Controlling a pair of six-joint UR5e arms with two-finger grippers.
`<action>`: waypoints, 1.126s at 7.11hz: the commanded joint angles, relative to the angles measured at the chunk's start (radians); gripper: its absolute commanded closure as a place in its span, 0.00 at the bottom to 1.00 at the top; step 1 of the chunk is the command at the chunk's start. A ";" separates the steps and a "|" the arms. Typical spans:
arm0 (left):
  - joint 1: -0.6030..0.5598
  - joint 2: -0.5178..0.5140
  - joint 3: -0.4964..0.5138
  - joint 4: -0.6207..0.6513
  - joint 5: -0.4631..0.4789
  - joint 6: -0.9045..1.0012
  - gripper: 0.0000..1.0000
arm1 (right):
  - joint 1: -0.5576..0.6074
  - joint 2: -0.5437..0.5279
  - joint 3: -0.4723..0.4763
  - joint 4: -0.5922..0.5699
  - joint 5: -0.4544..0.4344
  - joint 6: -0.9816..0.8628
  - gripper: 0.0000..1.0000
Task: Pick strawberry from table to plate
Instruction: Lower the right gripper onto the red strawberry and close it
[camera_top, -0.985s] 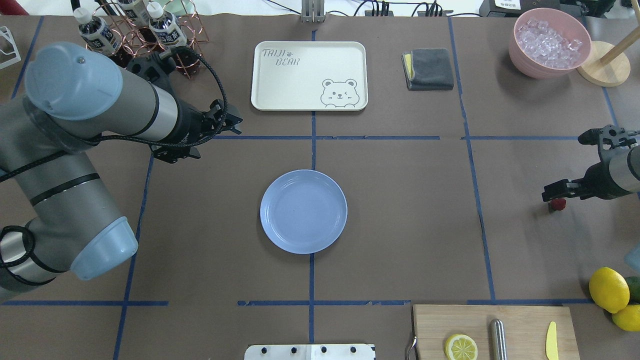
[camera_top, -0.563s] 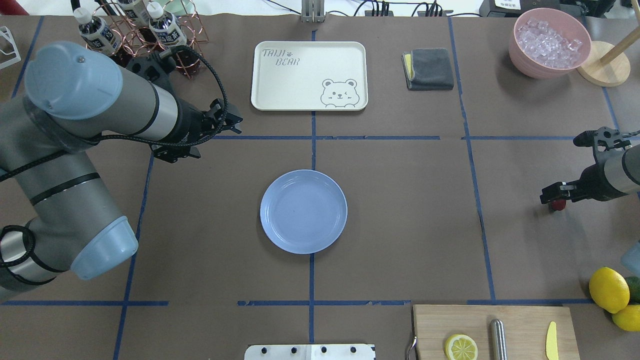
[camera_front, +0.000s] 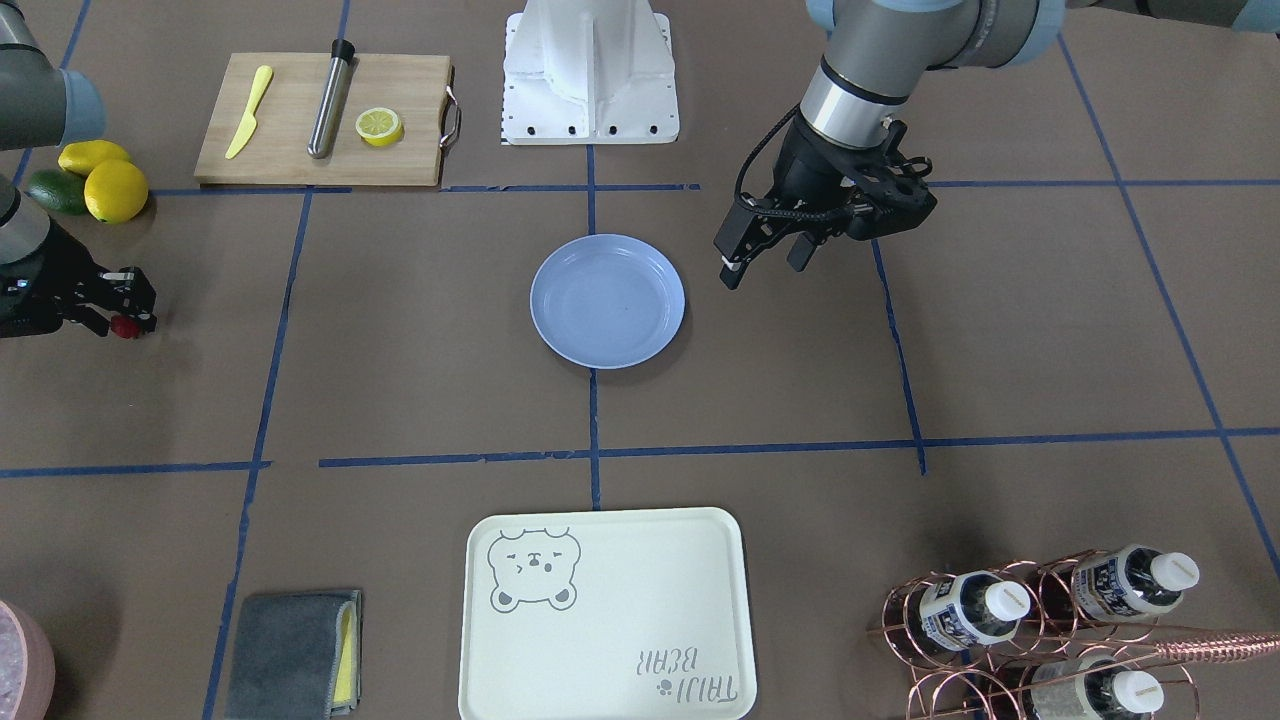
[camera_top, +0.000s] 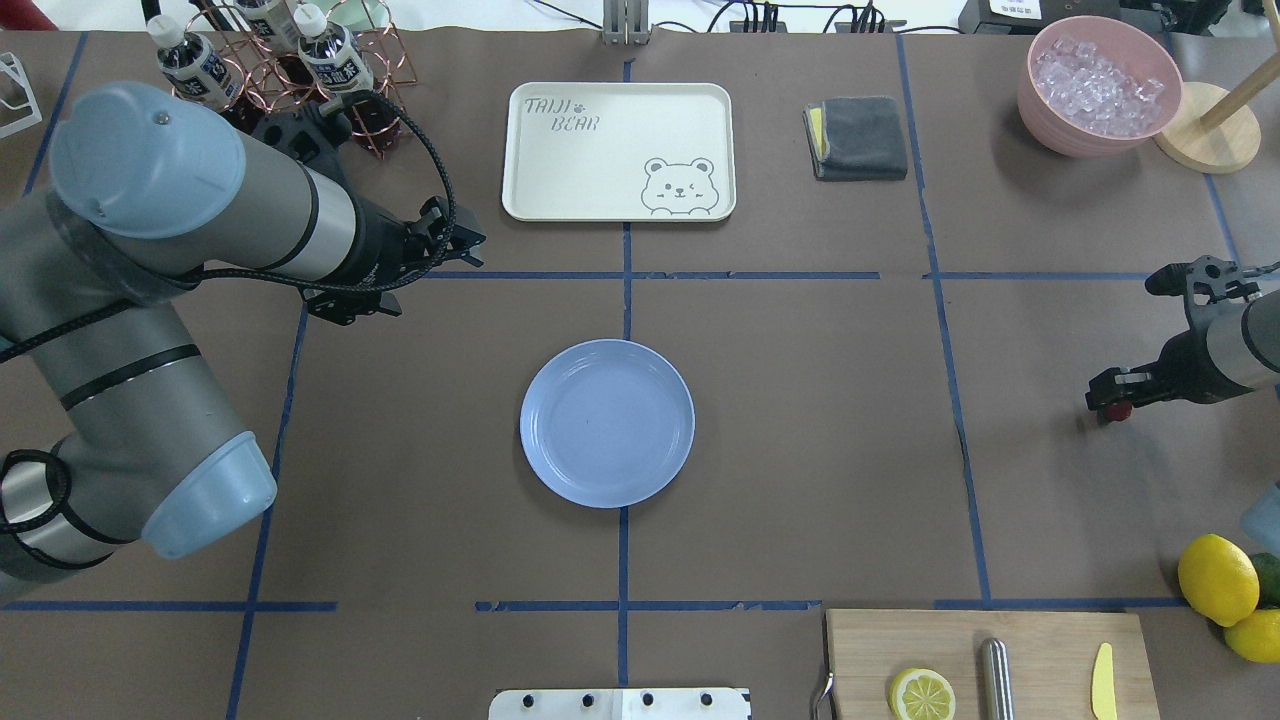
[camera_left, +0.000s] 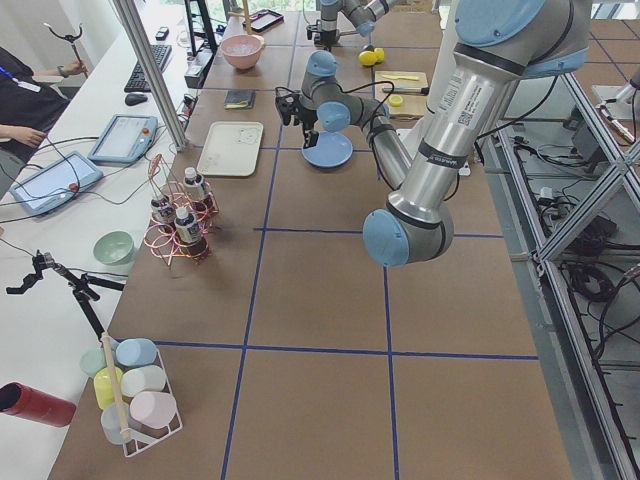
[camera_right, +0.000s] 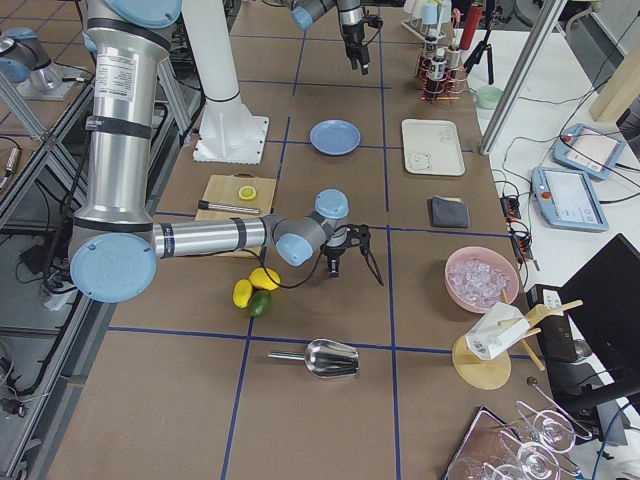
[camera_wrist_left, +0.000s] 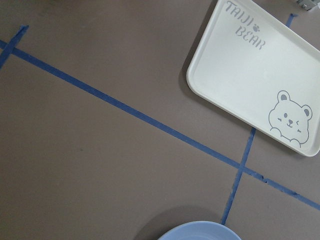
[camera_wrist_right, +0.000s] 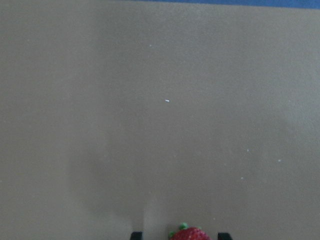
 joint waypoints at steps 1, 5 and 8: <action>0.000 0.000 0.000 0.000 0.000 0.000 0.00 | 0.001 -0.001 0.000 -0.001 0.000 0.000 0.67; -0.011 -0.005 -0.015 0.000 -0.002 0.001 0.00 | 0.007 -0.004 0.062 -0.007 0.015 -0.006 1.00; -0.081 -0.008 -0.021 0.099 -0.002 0.178 0.00 | 0.046 0.132 0.260 -0.301 0.061 0.000 1.00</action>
